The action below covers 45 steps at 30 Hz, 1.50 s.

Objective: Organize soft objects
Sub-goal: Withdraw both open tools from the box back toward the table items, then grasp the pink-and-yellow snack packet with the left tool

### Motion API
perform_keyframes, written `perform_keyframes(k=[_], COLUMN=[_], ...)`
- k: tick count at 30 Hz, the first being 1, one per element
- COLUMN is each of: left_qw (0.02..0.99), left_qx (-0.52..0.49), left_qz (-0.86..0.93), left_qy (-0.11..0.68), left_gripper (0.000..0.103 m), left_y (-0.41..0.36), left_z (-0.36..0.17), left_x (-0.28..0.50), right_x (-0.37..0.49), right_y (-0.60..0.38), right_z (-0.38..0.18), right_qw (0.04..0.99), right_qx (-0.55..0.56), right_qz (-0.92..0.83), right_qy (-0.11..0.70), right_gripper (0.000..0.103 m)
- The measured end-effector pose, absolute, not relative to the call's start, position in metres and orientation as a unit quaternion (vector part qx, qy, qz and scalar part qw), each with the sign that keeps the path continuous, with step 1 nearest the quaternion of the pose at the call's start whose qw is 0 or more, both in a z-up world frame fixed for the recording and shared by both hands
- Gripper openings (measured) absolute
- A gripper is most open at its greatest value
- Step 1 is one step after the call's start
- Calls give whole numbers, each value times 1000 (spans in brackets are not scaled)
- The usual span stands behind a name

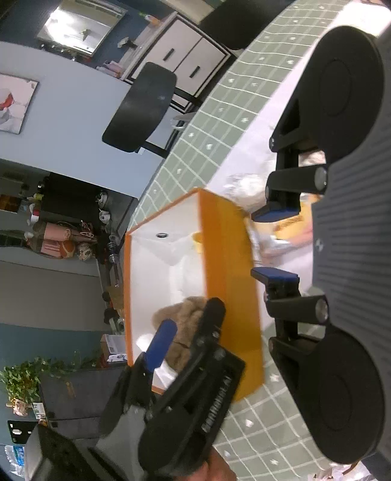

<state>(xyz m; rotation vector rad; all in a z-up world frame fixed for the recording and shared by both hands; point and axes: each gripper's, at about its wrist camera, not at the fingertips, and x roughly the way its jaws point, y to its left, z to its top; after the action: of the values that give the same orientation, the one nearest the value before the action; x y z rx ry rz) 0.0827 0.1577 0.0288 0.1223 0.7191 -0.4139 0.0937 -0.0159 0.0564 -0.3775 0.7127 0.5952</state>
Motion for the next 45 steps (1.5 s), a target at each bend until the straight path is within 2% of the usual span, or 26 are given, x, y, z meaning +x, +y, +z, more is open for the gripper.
perform_keyframes(k=[12, 33, 45], left_qw=[899, 887, 880], left_qx=[86, 87, 90], left_qz=[-236, -239, -239], left_qy=[358, 384, 401], left_gripper=[77, 78, 78], left_y=[114, 88, 80], left_z=[-4, -47, -69], left_x=[51, 62, 76], right_x=[46, 62, 66], right_y=[-95, -229, -246], right_z=[37, 1, -28], right_qw=[884, 910, 897], right_qx=[-127, -23, -22], right_qz=[288, 176, 155], right_qy=[347, 375, 414], right_gripper=[33, 35, 38])
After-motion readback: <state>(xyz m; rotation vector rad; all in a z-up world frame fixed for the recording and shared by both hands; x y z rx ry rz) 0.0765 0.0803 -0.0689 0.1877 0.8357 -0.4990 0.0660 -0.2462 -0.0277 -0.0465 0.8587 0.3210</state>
